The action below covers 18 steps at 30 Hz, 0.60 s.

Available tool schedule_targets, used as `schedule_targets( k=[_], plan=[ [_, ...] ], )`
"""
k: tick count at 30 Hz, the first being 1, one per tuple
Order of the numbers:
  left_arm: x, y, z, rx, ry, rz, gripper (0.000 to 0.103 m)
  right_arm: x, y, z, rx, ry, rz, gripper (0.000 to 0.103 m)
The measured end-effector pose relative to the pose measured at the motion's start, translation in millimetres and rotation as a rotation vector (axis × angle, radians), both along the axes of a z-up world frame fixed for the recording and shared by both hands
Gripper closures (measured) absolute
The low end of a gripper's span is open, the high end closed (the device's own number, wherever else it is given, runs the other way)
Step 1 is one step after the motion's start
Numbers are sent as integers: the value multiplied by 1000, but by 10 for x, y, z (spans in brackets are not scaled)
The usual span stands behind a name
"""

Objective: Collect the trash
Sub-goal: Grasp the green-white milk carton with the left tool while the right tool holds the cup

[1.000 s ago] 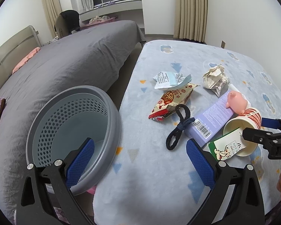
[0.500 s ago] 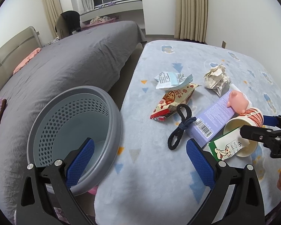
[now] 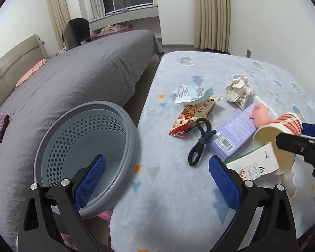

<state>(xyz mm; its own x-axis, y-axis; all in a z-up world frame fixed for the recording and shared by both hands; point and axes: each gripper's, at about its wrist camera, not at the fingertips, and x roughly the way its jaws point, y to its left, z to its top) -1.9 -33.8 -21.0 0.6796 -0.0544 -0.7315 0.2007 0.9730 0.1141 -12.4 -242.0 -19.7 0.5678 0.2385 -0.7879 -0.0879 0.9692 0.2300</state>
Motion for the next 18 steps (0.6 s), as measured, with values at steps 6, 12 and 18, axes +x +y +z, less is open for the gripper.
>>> schedule_targets(
  k=[6,12,18],
  plan=[
    [-101,17,33,-7,-15,-14,6,-274,-48,105,24,-25,-40,19],
    [-185,12,30,-5,-23,-23,6,-611,-35,136,69,-29,-46,19],
    [-322,-85,-39,-10,10,-49,6,-852,-71,130,64,-42,-91,19]
  ],
)
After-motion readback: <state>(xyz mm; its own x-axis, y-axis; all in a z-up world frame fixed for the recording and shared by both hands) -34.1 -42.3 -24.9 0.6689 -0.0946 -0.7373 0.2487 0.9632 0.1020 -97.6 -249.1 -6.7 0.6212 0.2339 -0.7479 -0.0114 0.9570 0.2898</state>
